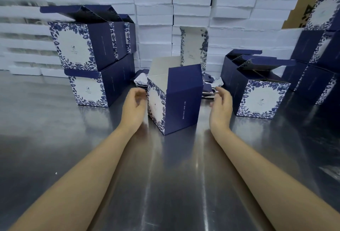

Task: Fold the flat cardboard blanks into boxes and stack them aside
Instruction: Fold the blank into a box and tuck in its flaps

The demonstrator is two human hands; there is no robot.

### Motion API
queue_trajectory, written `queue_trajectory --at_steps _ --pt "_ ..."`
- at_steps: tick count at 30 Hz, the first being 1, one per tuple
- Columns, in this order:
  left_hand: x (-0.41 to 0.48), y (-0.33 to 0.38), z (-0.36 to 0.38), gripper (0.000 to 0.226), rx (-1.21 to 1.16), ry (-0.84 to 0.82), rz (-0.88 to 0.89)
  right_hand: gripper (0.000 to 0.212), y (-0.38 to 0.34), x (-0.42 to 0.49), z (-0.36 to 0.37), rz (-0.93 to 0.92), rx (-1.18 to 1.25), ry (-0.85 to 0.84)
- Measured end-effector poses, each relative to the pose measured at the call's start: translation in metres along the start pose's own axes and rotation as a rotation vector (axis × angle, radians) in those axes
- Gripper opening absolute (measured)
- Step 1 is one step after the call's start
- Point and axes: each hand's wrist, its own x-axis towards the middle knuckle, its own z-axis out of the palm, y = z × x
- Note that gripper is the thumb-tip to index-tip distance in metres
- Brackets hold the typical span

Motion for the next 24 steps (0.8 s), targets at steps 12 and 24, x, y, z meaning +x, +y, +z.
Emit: queue_trajectory --at_steps 12,24 --pt "-0.014 0.021 0.003 0.046 0.183 -0.105 0.649 0.043 -0.044 0.003 0.013 0.204 0.292 -0.405" --pt "0.005 0.087 0.022 0.024 0.015 -0.032 0.067 0.054 -0.079 0.041 -0.004 0.251 -0.233 -0.543"
